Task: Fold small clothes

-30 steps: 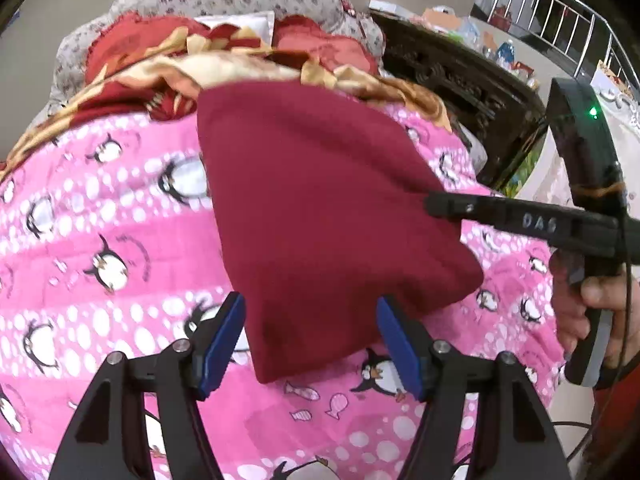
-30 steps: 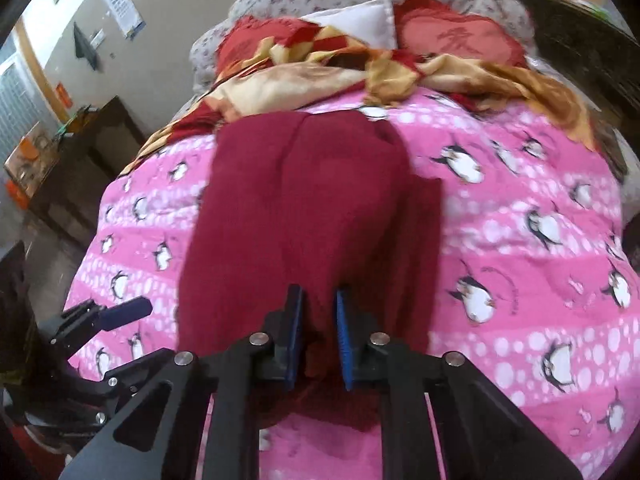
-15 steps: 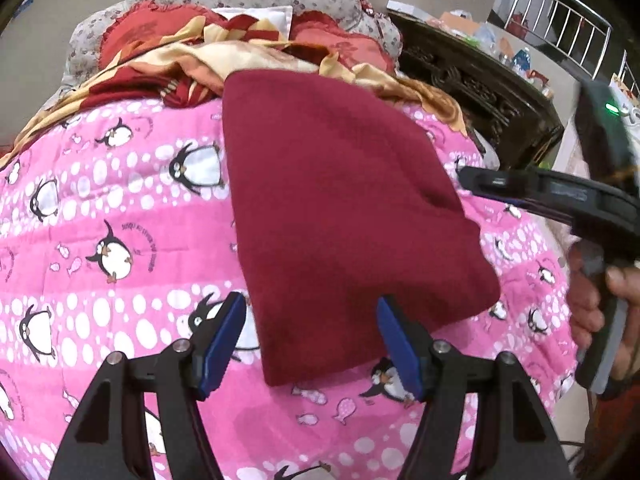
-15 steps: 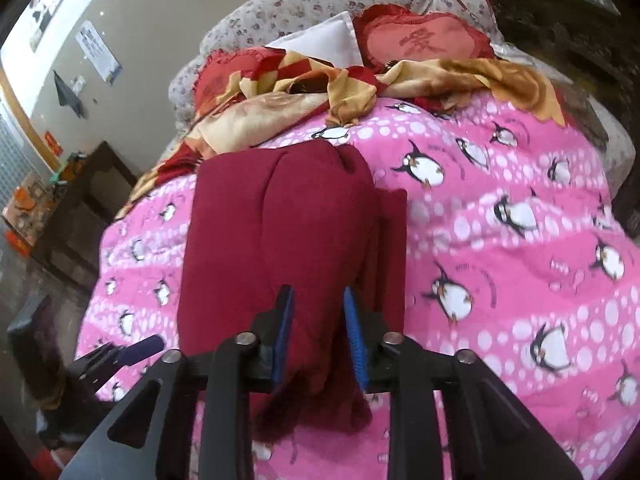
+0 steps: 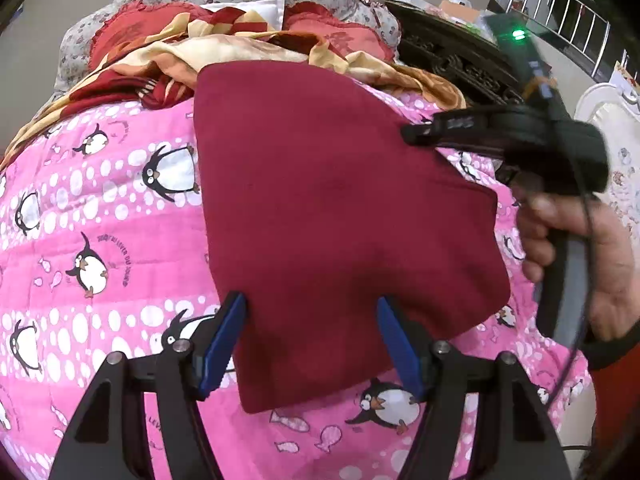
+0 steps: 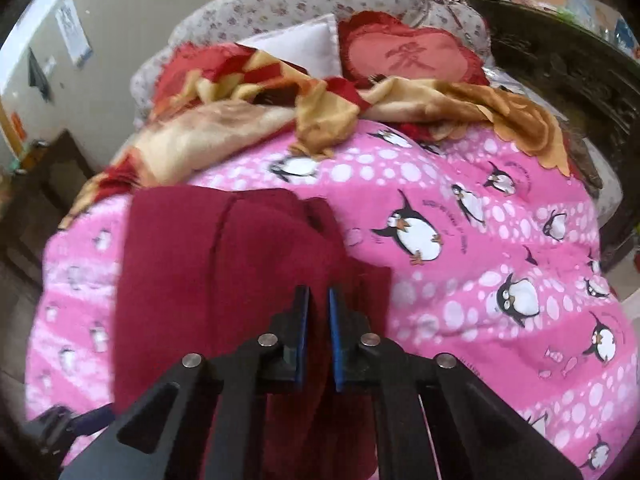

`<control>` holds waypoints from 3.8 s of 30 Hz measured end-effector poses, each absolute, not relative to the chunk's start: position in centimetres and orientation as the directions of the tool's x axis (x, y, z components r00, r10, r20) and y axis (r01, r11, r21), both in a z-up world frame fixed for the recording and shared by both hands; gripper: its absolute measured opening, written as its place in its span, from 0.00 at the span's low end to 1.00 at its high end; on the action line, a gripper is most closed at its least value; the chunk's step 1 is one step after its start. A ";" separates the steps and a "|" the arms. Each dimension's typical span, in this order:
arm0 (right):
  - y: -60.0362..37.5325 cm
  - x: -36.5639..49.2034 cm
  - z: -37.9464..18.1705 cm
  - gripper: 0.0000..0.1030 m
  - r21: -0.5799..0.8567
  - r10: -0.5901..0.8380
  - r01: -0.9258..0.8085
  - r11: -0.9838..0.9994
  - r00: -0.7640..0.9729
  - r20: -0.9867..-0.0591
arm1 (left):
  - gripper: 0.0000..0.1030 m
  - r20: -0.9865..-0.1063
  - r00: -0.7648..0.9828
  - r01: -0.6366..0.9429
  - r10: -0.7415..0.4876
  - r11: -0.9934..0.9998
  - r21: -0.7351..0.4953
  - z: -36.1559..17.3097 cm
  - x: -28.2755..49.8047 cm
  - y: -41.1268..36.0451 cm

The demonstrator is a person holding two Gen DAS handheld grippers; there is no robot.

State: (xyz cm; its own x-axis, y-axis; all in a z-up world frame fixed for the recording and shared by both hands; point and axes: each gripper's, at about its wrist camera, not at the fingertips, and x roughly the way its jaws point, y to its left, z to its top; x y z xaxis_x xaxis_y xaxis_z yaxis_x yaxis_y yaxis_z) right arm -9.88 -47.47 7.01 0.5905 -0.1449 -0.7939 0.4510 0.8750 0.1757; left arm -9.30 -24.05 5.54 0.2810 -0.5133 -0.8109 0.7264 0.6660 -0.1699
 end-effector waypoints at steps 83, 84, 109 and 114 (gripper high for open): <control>-28.8 -23.9 5.1 0.19 0.196 0.153 0.033 0.980 0.505 -0.850 | 0.82 -0.782 0.362 0.558 -0.507 0.790 -0.254 8.3 -11.1 -9.9; -29.1 -24.0 4.9 0.19 0.223 0.170 0.043 0.974 0.513 -0.841 | 0.82 -0.778 0.374 0.562 -0.506 0.790 -0.244 8.4 -11.4 -9.8; -28.4 -25.2 12.0 0.67 0.147 -0.064 0.241 0.959 0.692 -0.719 | 0.83 -0.684 0.548 0.572 -0.482 0.812 -0.115 12.4 -15.2 -10.4; -28.7 -24.9 11.6 0.76 0.161 -0.060 0.258 0.953 0.679 -0.732 | 0.83 -0.680 0.555 0.563 -0.479 0.818 -0.117 12.4 -15.1 -10.1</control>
